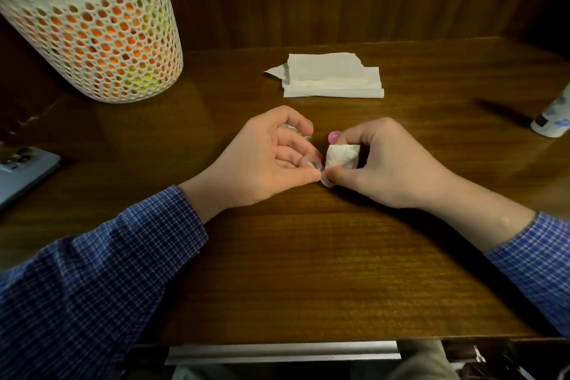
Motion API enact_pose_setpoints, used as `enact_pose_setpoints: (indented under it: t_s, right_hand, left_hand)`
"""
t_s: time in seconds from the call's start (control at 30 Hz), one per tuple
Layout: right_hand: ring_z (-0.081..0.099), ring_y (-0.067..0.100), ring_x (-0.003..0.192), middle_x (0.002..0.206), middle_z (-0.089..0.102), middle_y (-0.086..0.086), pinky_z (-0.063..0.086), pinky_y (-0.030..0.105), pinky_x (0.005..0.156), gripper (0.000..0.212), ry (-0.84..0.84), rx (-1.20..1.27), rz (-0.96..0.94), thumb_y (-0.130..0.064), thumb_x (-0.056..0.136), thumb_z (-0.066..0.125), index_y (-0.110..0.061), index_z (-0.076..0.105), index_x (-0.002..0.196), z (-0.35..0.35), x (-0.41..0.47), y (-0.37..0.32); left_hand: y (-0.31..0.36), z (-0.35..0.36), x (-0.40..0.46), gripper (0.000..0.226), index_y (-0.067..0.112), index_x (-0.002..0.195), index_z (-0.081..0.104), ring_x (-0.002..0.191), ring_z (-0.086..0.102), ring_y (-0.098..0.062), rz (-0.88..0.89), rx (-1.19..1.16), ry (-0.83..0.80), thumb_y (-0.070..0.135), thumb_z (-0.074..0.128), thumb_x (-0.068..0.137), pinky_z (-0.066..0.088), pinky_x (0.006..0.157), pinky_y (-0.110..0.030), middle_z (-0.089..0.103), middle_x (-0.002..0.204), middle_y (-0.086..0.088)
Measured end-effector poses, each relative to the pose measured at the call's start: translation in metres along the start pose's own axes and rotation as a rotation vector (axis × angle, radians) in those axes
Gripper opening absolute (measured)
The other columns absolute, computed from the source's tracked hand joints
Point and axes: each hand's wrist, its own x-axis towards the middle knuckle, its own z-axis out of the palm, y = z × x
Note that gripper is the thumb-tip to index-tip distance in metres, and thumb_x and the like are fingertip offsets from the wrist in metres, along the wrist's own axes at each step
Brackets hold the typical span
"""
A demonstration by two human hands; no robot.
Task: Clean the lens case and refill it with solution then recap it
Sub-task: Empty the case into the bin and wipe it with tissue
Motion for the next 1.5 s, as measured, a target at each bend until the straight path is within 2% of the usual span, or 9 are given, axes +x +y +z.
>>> enact_pose_setpoints:
  t_s: [0.07,0.2,0.3,0.43,0.53,0.8,1.0,1.37,1.5]
  right_hand:
    - [0.070,0.012,0.099,0.093,0.078,-0.006,0.061,0.037,0.082,0.012,0.020,0.010,-0.004,-0.036,0.077,0.085,-0.029,0.077,0.081,0.002,-0.001,-0.002]
    - [0.070,0.006,0.092,0.090,0.077,-0.008,0.058,0.028,0.073,0.010,-0.009,0.070,0.035,-0.033,0.078,0.085,-0.030,0.077,0.082,-0.009,0.003,0.003]
    - [0.069,-0.005,0.085,0.086,0.077,-0.020,0.051,0.023,0.075,0.008,-0.065,0.185,0.059,-0.024,0.083,0.084,-0.030,0.080,0.087,-0.023,0.002,0.011]
    - [0.071,0.005,0.097,0.097,0.077,-0.013,0.059,0.033,0.088,0.012,0.049,0.086,-0.190,-0.023,0.086,0.077,-0.025,0.081,0.097,-0.022,-0.005,0.010]
    - [0.069,0.014,0.097,0.101,0.072,-0.003,0.060,0.042,0.089,0.018,-0.007,-0.039,-0.400,-0.022,0.088,0.072,-0.020,0.082,0.103,-0.015,-0.008,0.006]
    - [0.066,0.018,0.093,0.102,0.068,0.002,0.059,0.047,0.086,0.021,-0.051,-0.073,-0.510,-0.019,0.090,0.073,-0.015,0.081,0.109,-0.019,-0.008,0.012]
    - [0.066,0.015,0.094,0.103,0.068,0.000,0.060,0.042,0.081,0.022,-0.068,-0.093,-0.523,-0.028,0.089,0.073,-0.017,0.082,0.106,-0.020,-0.010,0.010]
    - [0.066,0.010,0.095,0.101,0.067,-0.007,0.058,0.045,0.094,0.027,-0.139,-0.110,-0.406,-0.032,0.089,0.069,-0.025,0.081,0.113,-0.008,-0.011,0.005]
    - [0.068,0.013,0.099,0.103,0.068,-0.008,0.056,0.047,0.098,0.026,-0.180,-0.137,-0.383,-0.022,0.091,0.073,-0.024,0.079,0.116,-0.010,-0.011,0.006]
  left_hand:
    - [0.000,0.000,0.000,0.053,0.022,0.117,0.059,0.086,0.079,-0.014,-0.003,0.002,0.005,0.008,0.090,0.076,0.063,0.070,-0.023,0.078,0.101,0.008]
    - [0.000,0.001,0.000,0.054,0.020,0.117,0.057,0.086,0.079,-0.016,-0.006,-0.029,0.020,0.007,0.089,0.076,0.063,0.070,-0.024,0.079,0.101,0.006]
    - [-0.001,0.002,0.000,0.054,0.021,0.118,0.057,0.089,0.079,-0.014,-0.005,-0.040,0.034,0.008,0.088,0.077,0.062,0.071,-0.022,0.079,0.102,0.007]
    - [-0.003,0.001,0.001,0.054,0.023,0.120,0.057,0.090,0.079,-0.015,-0.012,-0.054,0.018,0.006,0.087,0.077,0.063,0.073,-0.023,0.078,0.104,0.007]
    - [-0.004,-0.002,0.003,0.057,0.022,0.125,0.057,0.092,0.078,-0.018,-0.032,-0.070,-0.029,0.003,0.085,0.079,0.064,0.078,-0.029,0.079,0.105,0.002]
    - [-0.004,-0.010,0.007,0.059,0.017,0.134,0.055,0.098,0.078,-0.021,-0.085,-0.118,-0.141,0.000,0.080,0.084,0.062,0.079,-0.028,0.079,0.108,-0.003]
    - [-0.005,-0.012,0.007,0.059,0.015,0.135,0.053,0.096,0.078,-0.026,-0.089,-0.149,-0.170,-0.002,0.079,0.085,0.062,0.078,-0.028,0.079,0.107,-0.007]
    - [-0.005,-0.011,0.007,0.052,0.017,0.126,0.057,0.091,0.079,-0.024,-0.071,-0.086,-0.146,0.001,0.082,0.083,0.063,0.076,-0.031,0.080,0.103,-0.006]
    - [-0.004,-0.010,0.005,0.052,0.017,0.124,0.057,0.089,0.079,-0.024,-0.064,-0.079,-0.115,0.001,0.083,0.082,0.063,0.074,-0.031,0.080,0.102,-0.006]
